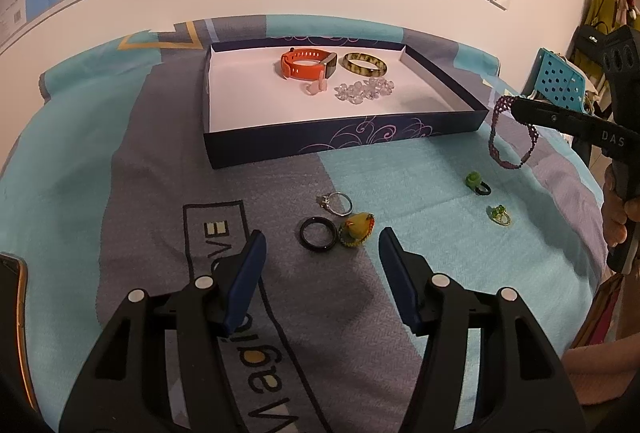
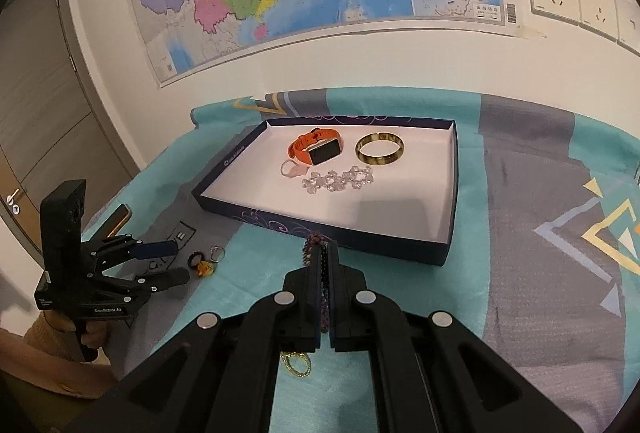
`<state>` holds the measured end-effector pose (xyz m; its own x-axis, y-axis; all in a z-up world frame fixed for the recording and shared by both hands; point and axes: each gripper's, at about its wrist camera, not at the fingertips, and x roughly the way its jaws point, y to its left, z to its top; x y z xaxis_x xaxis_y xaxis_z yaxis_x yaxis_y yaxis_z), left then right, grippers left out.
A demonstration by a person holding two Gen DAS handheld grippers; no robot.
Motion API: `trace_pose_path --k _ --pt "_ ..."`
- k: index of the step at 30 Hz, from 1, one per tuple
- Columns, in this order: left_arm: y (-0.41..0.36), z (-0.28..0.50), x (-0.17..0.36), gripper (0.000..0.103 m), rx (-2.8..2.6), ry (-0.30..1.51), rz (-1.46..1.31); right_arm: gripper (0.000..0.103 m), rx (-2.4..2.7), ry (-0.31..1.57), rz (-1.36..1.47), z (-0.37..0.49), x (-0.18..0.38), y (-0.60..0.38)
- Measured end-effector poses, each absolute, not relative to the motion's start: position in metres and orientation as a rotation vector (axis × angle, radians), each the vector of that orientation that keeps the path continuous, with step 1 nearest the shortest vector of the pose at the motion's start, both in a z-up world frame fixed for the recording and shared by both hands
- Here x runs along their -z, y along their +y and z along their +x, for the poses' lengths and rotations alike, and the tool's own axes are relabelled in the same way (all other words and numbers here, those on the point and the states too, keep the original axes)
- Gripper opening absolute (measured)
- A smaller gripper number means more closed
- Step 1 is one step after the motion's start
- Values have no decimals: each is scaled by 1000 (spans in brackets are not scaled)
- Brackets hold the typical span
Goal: Organize jewelry
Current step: 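Lift the beaded bracelet with the right tool while the left tool grasps the yellow-green charm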
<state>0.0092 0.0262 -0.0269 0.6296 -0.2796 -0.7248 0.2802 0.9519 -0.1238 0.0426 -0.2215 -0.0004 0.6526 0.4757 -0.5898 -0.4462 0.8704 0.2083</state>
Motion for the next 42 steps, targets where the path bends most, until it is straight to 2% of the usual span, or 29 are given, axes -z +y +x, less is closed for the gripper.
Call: trace_pose_path --k 9,14,21,23,27,42 --pt "18 9 26 51 340 829 25 1 -542 686 75 40 2 -222" --pt "6 8 24 39 383 818 52 1 -547 697 88 40 5 -222" --pt "-5 14 27 35 409 818 78 1 -555 701 98 41 7 -222" --pt "-7 19 29 27 411 832 78 1 -557 703 99 41 8 -222" --pt "-8 23 33 21 410 858 84 1 -562 707 103 41 9 -222" --pt "-14 20 34 19 390 858 123 1 -569 698 105 40 7 -221"
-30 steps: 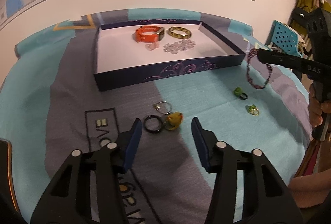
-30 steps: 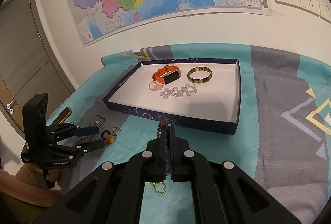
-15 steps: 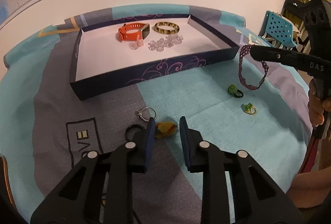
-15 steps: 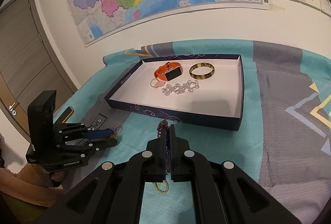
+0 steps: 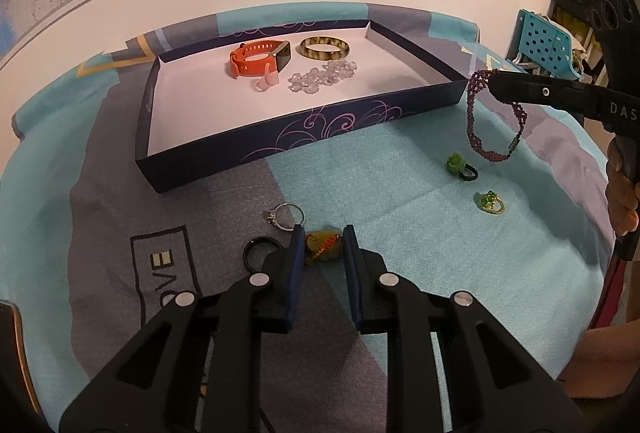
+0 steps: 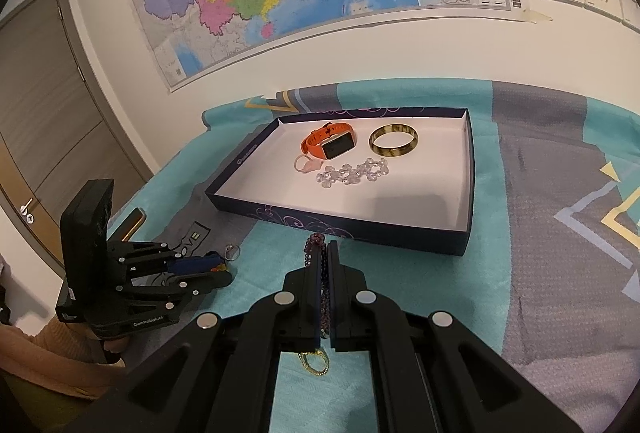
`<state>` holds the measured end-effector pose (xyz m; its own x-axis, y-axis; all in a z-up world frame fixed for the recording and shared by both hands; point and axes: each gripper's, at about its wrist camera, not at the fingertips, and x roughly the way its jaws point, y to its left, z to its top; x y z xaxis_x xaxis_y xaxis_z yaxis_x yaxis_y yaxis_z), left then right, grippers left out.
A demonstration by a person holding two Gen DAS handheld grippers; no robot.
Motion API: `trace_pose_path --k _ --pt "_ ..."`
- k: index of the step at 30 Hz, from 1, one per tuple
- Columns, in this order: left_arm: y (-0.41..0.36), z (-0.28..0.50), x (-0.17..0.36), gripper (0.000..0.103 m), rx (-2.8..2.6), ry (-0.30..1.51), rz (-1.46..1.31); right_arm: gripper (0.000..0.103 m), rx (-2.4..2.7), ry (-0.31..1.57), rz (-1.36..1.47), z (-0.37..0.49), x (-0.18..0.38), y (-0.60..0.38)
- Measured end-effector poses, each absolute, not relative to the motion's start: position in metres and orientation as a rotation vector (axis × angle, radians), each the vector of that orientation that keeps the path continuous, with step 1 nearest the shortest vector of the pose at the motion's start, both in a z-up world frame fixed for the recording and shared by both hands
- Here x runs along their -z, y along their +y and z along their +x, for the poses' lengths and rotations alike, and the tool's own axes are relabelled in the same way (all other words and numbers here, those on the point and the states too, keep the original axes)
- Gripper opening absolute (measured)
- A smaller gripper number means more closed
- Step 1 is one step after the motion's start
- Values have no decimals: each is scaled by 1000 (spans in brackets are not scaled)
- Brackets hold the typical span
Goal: Organize jewelry
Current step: 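Lift the beaded bracelet with the right tool while the left tool grasps the yellow-green charm, then carry the beaded bracelet and yellow charm into the box and open both tools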
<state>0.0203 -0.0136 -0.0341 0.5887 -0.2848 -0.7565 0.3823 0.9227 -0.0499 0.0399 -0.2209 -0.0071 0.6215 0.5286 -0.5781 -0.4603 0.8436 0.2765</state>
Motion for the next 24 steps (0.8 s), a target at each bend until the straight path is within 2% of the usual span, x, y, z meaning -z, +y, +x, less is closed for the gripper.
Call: trace_pose_path --k 24 --pt "-4 49 -19 19 409 735 64 1 -590 633 106 72 -23 -214"
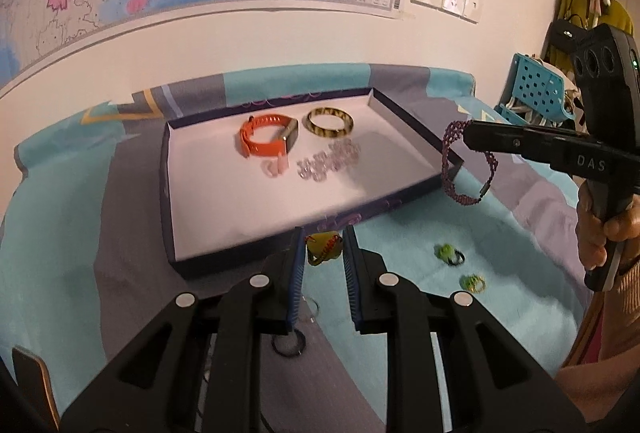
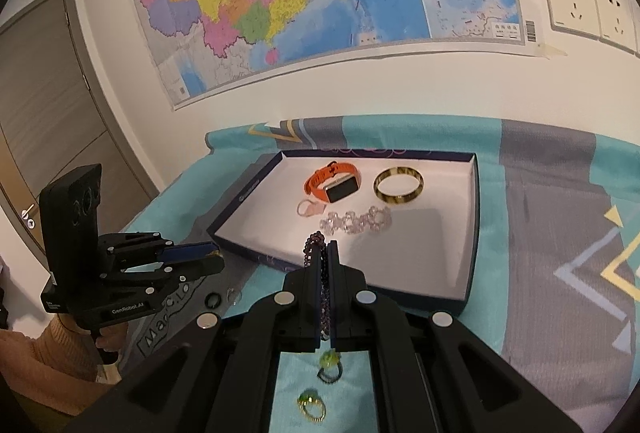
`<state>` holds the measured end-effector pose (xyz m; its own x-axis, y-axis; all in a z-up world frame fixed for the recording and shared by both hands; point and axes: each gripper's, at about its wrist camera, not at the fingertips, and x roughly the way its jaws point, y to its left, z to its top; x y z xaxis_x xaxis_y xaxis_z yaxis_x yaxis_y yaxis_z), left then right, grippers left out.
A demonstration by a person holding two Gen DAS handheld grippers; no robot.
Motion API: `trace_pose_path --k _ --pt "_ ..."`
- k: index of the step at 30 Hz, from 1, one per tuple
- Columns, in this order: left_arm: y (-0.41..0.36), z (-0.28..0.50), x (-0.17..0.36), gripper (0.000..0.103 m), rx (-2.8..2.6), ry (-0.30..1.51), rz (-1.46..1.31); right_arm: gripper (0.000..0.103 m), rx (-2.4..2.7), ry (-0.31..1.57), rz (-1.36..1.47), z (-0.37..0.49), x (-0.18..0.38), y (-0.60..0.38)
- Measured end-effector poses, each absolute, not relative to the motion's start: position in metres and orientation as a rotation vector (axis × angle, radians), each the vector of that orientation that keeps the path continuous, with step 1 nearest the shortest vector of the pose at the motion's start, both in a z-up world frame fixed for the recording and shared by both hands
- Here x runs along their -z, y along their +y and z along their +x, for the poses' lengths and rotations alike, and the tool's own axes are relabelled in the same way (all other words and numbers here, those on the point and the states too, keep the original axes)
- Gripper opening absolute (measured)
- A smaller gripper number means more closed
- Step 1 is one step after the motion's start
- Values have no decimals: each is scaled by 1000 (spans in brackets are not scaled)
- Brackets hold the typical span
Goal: Organize jewelry
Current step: 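Carry the beaded bracelet and yellow charm into the box and open both tools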
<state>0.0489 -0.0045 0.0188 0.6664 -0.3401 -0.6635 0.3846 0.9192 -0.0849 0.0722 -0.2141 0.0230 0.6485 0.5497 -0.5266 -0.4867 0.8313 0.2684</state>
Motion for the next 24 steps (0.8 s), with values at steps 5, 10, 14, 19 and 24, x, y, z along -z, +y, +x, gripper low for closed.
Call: trace_pose_path --k 5,10,14,19,24 --pt "-6 65 -24 19 403 725 66 1 -600 629 133 88 -26 -212" --pt "-11 81 -27 19 397 721 77 1 -602 630 145 103 -28 -208" --pt "-13 95 -24 19 392 730 73 1 -590 641 145 118 -24 -204" --pt "-15 109 -19 19 380 747 64 1 -587 664 155 132 -17 -202" --pt "-16 123 -10 19 369 778 56 2 -590 695 166 145 -8 -200"
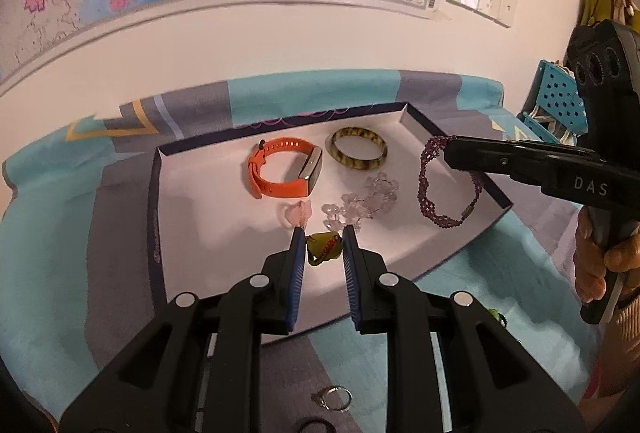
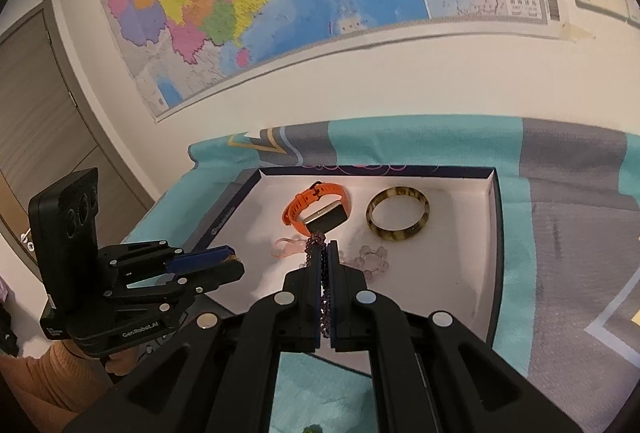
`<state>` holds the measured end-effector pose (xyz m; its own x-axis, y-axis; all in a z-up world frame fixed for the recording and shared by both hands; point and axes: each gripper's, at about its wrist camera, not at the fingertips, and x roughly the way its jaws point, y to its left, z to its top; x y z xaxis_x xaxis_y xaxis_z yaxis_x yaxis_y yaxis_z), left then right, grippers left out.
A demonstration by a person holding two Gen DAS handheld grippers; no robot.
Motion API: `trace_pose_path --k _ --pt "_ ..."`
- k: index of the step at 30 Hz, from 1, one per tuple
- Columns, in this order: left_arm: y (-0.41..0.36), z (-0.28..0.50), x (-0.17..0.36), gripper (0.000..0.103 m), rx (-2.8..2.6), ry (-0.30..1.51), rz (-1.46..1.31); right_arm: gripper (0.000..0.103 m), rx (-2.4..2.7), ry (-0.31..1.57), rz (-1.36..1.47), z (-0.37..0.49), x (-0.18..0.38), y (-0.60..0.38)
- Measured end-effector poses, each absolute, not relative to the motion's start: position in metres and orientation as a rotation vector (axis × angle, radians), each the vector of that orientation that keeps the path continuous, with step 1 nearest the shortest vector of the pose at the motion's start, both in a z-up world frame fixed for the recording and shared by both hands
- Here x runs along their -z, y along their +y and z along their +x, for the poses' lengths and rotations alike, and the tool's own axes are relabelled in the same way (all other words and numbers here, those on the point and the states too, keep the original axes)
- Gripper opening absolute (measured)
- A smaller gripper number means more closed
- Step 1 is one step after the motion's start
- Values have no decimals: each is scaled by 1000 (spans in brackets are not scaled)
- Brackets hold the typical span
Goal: Organize jewelry
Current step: 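Carry the beaded bracelet and yellow charm into the box and open both tools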
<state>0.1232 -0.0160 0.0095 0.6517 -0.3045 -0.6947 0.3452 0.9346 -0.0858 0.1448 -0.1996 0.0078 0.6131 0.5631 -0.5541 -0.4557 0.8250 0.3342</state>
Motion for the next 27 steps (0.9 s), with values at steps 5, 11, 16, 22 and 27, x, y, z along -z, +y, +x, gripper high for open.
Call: trace_pose_path --k 5,11,16,22,27 --pt "-15 134 1 19 357 809 51 2 -593 724 174 154 1 -197" --pt "-17 141 9 19 346 840 51 2 -589 755 185 166 11 -195" --pt "-19 146 16 19 343 863 53 2 -561 778 199 175 20 -199" --pt "-21 149 20 20 342 876 57 4 -542 795 212 181 25 -202" --pt "-23 152 24 20 342 889 62 4 -531 801 206 184 27 -201"
